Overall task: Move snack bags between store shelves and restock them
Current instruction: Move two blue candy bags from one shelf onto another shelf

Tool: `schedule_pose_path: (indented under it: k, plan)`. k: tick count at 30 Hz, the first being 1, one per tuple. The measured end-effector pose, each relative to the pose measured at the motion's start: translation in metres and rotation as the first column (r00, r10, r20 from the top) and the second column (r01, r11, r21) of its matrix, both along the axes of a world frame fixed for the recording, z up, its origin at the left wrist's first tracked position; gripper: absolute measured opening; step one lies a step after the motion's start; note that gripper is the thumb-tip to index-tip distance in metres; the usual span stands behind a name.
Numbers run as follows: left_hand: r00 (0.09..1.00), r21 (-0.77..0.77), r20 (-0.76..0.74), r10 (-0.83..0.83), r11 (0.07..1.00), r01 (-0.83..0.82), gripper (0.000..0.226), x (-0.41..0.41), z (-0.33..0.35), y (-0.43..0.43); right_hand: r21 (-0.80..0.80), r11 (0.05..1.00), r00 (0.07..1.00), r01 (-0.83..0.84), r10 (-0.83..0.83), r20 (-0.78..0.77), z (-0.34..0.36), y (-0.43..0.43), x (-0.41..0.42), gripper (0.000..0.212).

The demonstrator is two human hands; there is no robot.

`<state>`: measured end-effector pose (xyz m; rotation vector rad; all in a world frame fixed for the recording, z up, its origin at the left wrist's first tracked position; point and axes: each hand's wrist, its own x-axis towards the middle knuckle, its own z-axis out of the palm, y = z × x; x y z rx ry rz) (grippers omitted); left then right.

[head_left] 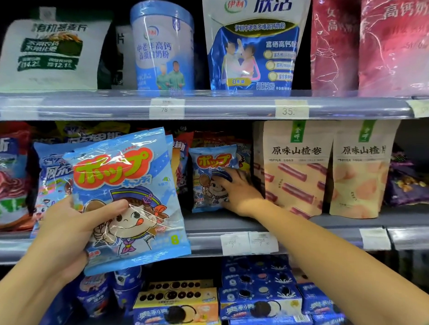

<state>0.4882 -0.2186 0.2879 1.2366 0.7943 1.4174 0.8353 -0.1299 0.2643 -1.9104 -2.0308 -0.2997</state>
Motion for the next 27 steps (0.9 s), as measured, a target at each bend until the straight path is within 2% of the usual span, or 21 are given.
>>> schedule_pose_path:
  k: [3,8,13,20,21,24,27]
  plan:
    - [0.999,0.022,0.024,-0.027,0.999,0.026,0.06,0.008,0.001,0.002,0.003,1.0,1.0,0.004,-0.004,0.01,-0.002,-0.011,0.002,0.077]
    - [0.998,0.03,-0.008,-0.061,0.998,0.062,0.072,0.026,0.005,0.0,0.027,0.999,1.0,-0.019,0.019,0.017,-0.002,-0.025,0.002,0.074]
    - [0.998,0.027,-0.002,-0.055,0.998,0.055,0.064,0.047,0.009,0.0,-0.003,1.0,1.0,-0.005,0.005,-0.021,-0.003,-0.034,0.006,0.074]
    - [0.999,0.01,-0.033,-0.036,0.999,0.037,0.098,0.07,0.015,0.0,0.056,0.996,0.991,-0.068,0.074,-0.112,0.0,-0.049,0.007,0.075]
    - [0.999,0.003,-0.033,-0.038,0.999,0.038,0.097,0.074,0.014,0.001,0.076,0.994,0.985,-0.077,0.088,-0.151,0.0,-0.052,0.008,0.075]
    - [0.997,-0.002,-0.055,-0.058,0.998,0.058,0.066,0.088,0.013,0.002,0.137,0.987,0.954,-0.078,0.114,-0.277,-0.002,-0.064,0.014,0.07]
    - [0.996,0.0,-0.06,-0.073,0.997,0.073,0.044,0.103,0.014,0.004,0.161,0.984,0.956,-0.073,0.115,-0.269,-0.006,-0.074,0.022,0.066]
